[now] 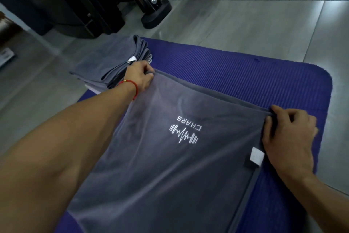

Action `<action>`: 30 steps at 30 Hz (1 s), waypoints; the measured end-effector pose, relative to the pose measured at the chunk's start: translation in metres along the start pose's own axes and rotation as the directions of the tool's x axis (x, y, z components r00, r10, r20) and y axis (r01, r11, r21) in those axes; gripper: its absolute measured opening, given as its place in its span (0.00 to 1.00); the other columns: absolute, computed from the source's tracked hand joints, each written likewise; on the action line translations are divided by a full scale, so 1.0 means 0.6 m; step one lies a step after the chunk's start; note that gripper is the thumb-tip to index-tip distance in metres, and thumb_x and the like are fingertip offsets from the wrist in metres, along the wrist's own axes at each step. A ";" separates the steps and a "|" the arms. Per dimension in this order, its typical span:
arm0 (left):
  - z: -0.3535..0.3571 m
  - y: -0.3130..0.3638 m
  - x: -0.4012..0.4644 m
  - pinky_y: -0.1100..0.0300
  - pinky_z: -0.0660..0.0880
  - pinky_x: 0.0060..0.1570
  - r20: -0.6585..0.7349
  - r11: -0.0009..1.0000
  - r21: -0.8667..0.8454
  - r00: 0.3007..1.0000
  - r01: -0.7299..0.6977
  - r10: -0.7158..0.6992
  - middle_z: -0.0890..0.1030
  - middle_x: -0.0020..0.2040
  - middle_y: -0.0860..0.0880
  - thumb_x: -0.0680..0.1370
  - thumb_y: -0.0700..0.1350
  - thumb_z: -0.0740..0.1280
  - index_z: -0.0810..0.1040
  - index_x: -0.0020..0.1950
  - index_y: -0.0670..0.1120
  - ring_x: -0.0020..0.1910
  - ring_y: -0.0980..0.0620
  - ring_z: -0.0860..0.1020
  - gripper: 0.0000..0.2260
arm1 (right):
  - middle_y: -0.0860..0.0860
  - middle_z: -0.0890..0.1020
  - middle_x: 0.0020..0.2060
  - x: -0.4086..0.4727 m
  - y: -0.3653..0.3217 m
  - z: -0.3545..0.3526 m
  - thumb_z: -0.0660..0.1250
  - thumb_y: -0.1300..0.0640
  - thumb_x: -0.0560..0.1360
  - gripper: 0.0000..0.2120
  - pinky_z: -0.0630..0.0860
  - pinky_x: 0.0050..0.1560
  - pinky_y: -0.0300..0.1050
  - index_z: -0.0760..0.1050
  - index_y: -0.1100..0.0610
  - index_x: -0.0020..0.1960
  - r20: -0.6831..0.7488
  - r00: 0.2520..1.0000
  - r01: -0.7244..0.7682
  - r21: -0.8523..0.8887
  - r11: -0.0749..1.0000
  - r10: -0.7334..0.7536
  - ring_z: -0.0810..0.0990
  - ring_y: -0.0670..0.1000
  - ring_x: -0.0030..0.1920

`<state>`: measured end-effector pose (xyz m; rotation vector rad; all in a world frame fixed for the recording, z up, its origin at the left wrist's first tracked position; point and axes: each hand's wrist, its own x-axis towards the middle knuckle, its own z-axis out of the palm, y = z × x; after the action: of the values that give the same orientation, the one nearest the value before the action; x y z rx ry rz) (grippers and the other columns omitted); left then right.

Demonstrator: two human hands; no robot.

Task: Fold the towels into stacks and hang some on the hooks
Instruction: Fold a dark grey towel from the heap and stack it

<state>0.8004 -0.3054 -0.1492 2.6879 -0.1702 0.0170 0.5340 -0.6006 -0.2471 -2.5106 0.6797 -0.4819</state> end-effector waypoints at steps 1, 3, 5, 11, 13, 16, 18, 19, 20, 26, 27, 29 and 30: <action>-0.015 0.003 -0.012 0.64 0.73 0.46 -0.014 0.999 -0.030 0.999 -0.036 0.036 0.83 0.45 0.50 0.75 0.37 0.69 0.81 0.45 0.47 0.45 0.53 0.79 0.05 | 0.61 0.72 0.55 0.001 -0.002 -0.003 0.65 0.56 0.82 0.17 0.66 0.50 0.53 0.74 0.60 0.69 0.016 1.000 -0.011 0.011 1.000 0.011 0.68 0.64 0.58; -0.049 0.007 -0.041 0.65 0.75 0.46 -0.059 0.994 -0.076 0.995 -0.079 0.075 0.84 0.46 0.50 0.75 0.38 0.70 0.82 0.46 0.45 0.44 0.54 0.80 0.03 | 0.61 0.72 0.56 0.005 -0.006 -0.009 0.64 0.55 0.82 0.14 0.66 0.52 0.54 0.76 0.60 0.65 0.045 0.998 -0.035 0.033 0.999 0.033 0.67 0.64 0.59; -0.081 0.008 -0.080 0.68 0.74 0.45 -0.104 0.991 -0.113 0.993 -0.072 0.061 0.84 0.44 0.51 0.75 0.40 0.71 0.84 0.47 0.46 0.43 0.54 0.80 0.04 | 0.61 0.72 0.56 0.008 -0.008 -0.012 0.63 0.55 0.83 0.11 0.67 0.59 0.60 0.76 0.60 0.61 0.072 0.997 -0.040 0.028 0.999 0.038 0.67 0.64 0.60; -0.177 -0.004 -0.226 0.72 0.72 0.43 -0.155 0.978 -0.198 0.987 -0.068 0.037 0.81 0.37 0.59 0.75 0.40 0.73 0.85 0.44 0.50 0.39 0.61 0.78 0.05 | 0.63 0.76 0.60 0.018 -0.031 -0.052 0.60 0.56 0.84 0.10 0.64 0.64 0.67 0.76 0.59 0.60 0.226 0.970 -0.077 -0.039 0.996 0.084 0.70 0.67 0.62; -0.211 -0.022 -0.272 0.74 0.70 0.39 -0.162 0.970 -0.236 0.987 -0.057 0.019 0.80 0.37 0.60 0.76 0.40 0.73 0.83 0.42 0.52 0.37 0.64 0.77 0.07 | 0.61 0.81 0.54 0.017 -0.061 -0.085 0.60 0.56 0.84 0.09 0.67 0.64 0.66 0.77 0.58 0.57 0.185 0.978 -0.110 0.050 0.993 0.099 0.75 0.66 0.60; -0.277 -0.048 -0.338 0.71 0.72 0.39 -0.215 0.952 -0.301 0.976 -0.058 -0.009 0.82 0.38 0.57 0.76 0.39 0.73 0.84 0.44 0.51 0.37 0.58 0.78 0.07 | 0.59 0.83 0.51 0.006 -0.124 -0.142 0.62 0.57 0.83 0.08 0.73 0.58 0.56 0.78 0.59 0.57 0.112 0.993 -0.057 0.222 0.973 0.033 0.80 0.63 0.55; -0.334 -0.074 -0.386 0.72 0.74 0.39 -0.287 0.943 -0.326 0.957 -0.063 -0.035 0.83 0.40 0.50 0.77 0.38 0.72 0.85 0.49 0.47 0.36 0.59 0.79 0.05 | 0.59 0.85 0.49 0.001 -0.181 -0.187 0.64 0.58 0.82 0.08 0.74 0.55 0.52 0.80 0.58 0.58 0.066 0.992 0.087 0.271 0.959 -0.109 0.82 0.62 0.52; -0.365 -0.087 -0.412 0.68 0.78 0.42 -0.315 0.934 -0.353 0.948 -0.063 -0.055 0.84 0.42 0.48 0.77 0.38 0.72 0.85 0.50 0.46 0.37 0.58 0.80 0.04 | 0.59 0.85 0.49 0.003 -0.213 -0.213 0.65 0.59 0.82 0.09 0.75 0.55 0.52 0.80 0.58 0.59 0.028 0.983 0.167 0.277 0.946 -0.181 0.83 0.62 0.51; -0.397 -0.100 -0.438 0.60 0.82 0.46 -0.337 0.918 -0.391 0.938 -0.062 -0.081 0.85 0.44 0.45 0.77 0.38 0.72 0.85 0.50 0.45 0.40 0.54 0.83 0.04 | 0.60 0.85 0.50 0.003 -0.249 -0.242 0.66 0.59 0.81 0.10 0.76 0.56 0.52 0.80 0.58 0.60 -0.007 0.970 0.236 0.280 0.930 -0.244 0.83 0.62 0.52; -0.603 -0.175 -0.596 0.57 0.84 0.44 -0.500 0.877 -0.470 0.848 -0.095 -0.176 0.86 0.47 0.48 0.78 0.40 0.72 0.85 0.53 0.49 0.47 0.48 0.84 0.07 | 0.55 0.86 0.49 -0.022 -0.495 -0.397 0.68 0.56 0.80 0.10 0.77 0.56 0.47 0.82 0.56 0.59 -0.085 0.888 0.454 0.331 0.827 -0.453 0.84 0.58 0.51; -0.634 -0.187 -0.621 0.60 0.84 0.42 -0.526 0.876 -0.474 0.827 -0.093 -0.197 0.85 0.47 0.49 0.78 0.40 0.72 0.85 0.55 0.50 0.47 0.50 0.84 0.08 | 0.53 0.85 0.47 -0.031 -0.535 -0.413 0.68 0.55 0.79 0.09 0.80 0.55 0.52 0.82 0.55 0.58 -0.097 0.878 0.470 0.368 0.802 -0.469 0.84 0.56 0.50; -0.689 -0.214 -0.667 0.64 0.83 0.41 -0.577 0.882 -0.468 0.777 -0.062 -0.251 0.84 0.46 0.50 0.77 0.40 0.74 0.83 0.60 0.50 0.45 0.52 0.83 0.13 | 0.50 0.84 0.46 -0.054 -0.612 -0.437 0.68 0.54 0.79 0.07 0.83 0.50 0.58 0.82 0.53 0.56 -0.102 0.866 0.478 0.453 0.753 -0.489 0.84 0.54 0.47; -0.714 -0.227 -0.689 0.63 0.83 0.41 -0.599 0.883 -0.468 0.749 -0.039 -0.285 0.83 0.45 0.50 0.76 0.40 0.74 0.82 0.62 0.50 0.43 0.54 0.82 0.15 | 0.51 0.84 0.47 -0.069 -0.648 -0.447 0.68 0.54 0.80 0.07 0.85 0.44 0.56 0.81 0.54 0.57 -0.084 0.864 0.470 0.487 0.736 -0.496 0.84 0.54 0.44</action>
<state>0.4135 0.0506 0.1619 2.0573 0.2132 0.7784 0.5244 -0.3822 0.1735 -2.1609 -0.1443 -0.6701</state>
